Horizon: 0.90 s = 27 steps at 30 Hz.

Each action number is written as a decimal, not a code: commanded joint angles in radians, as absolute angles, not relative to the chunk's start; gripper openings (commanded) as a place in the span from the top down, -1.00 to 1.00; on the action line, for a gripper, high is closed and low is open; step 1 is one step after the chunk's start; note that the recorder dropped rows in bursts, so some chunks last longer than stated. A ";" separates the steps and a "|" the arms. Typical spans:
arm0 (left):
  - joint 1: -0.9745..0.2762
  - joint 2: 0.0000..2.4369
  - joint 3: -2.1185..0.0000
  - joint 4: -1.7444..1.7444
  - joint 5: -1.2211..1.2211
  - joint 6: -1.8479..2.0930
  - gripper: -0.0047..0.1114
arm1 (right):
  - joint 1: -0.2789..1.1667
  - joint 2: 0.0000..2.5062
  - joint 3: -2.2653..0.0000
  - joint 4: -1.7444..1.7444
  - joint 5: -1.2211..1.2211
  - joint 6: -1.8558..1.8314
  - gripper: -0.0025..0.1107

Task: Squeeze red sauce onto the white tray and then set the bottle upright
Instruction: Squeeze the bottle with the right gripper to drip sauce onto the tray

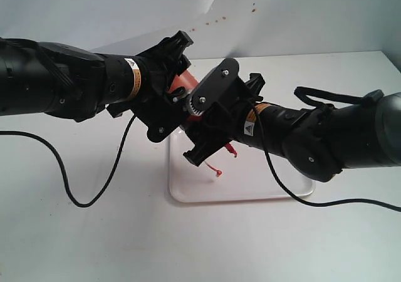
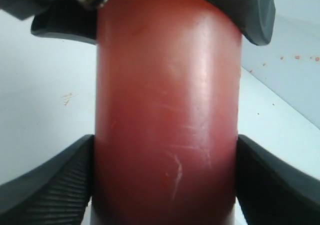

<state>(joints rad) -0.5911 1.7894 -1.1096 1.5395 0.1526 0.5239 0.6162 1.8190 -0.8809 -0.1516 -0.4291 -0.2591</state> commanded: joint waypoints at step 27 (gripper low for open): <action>-0.598 1.768 -1.123 1.583 0.137 0.499 0.92 | 0.545 1.819 -0.886 -0.282 -0.363 0.014 -0.78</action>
<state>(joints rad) -0.5930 1.7894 -1.1096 1.5881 0.1475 0.5220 0.5725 1.8223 -0.8809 -0.1670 -0.3888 -0.1184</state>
